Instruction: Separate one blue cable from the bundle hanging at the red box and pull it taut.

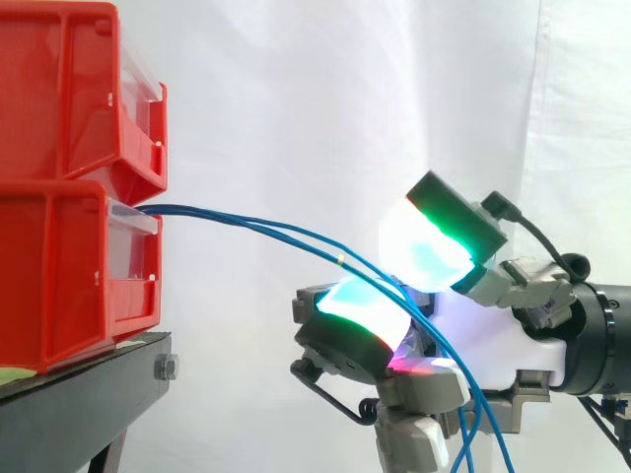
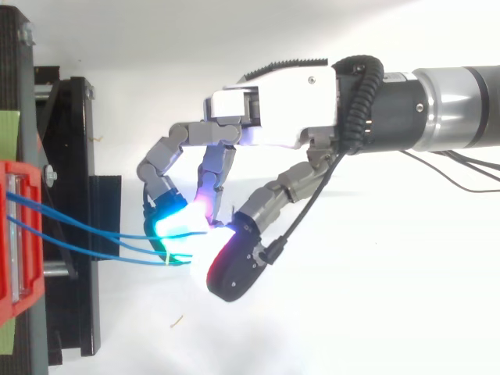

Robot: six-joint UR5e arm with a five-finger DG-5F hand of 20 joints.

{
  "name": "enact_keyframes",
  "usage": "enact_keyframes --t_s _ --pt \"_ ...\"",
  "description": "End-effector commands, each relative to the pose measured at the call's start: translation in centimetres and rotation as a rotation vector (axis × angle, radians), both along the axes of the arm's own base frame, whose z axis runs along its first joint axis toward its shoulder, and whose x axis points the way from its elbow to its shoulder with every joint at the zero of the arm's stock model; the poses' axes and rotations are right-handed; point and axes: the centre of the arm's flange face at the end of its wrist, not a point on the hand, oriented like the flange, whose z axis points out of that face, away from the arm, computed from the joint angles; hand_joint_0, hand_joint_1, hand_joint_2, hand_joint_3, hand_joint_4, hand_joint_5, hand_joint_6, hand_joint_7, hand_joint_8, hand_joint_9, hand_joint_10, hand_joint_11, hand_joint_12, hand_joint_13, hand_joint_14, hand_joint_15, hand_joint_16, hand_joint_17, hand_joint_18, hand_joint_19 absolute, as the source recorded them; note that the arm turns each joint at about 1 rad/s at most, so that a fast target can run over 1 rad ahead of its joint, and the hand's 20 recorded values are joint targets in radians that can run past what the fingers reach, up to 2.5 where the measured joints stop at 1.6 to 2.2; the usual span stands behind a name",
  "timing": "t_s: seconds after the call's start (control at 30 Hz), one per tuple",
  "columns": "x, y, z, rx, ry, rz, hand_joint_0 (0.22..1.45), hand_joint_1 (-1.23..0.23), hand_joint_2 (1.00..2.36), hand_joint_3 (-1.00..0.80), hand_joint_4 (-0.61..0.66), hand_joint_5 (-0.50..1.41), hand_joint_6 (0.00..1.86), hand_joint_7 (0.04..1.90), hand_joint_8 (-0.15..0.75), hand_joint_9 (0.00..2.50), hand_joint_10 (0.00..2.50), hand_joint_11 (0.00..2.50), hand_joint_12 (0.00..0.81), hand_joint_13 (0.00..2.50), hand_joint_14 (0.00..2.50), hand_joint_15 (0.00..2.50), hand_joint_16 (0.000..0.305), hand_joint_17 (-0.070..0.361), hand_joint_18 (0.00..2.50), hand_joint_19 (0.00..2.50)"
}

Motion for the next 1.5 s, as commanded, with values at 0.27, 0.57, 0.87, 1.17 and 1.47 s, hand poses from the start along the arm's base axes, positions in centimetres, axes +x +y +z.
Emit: enact_keyframes --t_s 0.27,0.57,0.87,1.17,1.47 --pt "0.0 0.0 0.0 0.0 0.0 0.0 0.76 -0.98 1.01 -0.39 0.06 -0.19 0.88 1.28 0.312 1.15 0.02 1.0 0.356 1.13 0.02 0.67 0.046 0.104 0.98 0.53" --pt "-0.04 0.0 -0.05 0.0 0.005 0.0 0.52 -1.08 1.0 -0.5 0.06 -0.18 0.89 1.21 0.311 1.09 0.02 1.02 0.364 1.06 0.02 0.65 0.051 0.115 0.92 0.48" --pt "-0.07 -0.12 -0.07 0.0 0.006 -0.002 0.37 -0.73 1.0 -0.5 0.17 -0.11 0.72 1.1 0.358 1.17 0.01 0.86 0.427 1.08 0.02 0.63 0.065 0.145 0.98 0.5" --pt "-0.09 -0.63 -0.02 0.002 0.002 -0.012 0.59 -0.5 1.0 -0.5 0.04 -0.07 0.59 1.42 0.303 1.21 0.02 0.88 0.359 1.04 0.02 0.67 0.048 0.108 0.82 0.65" --pt "-0.02 -0.28 0.13 0.0 -0.003 -0.008 0.59 -0.63 1.0 -0.43 0.08 -0.14 0.76 1.22 0.317 1.19 0.02 0.91 0.37 1.06 0.02 0.68 0.049 0.111 0.84 0.66"
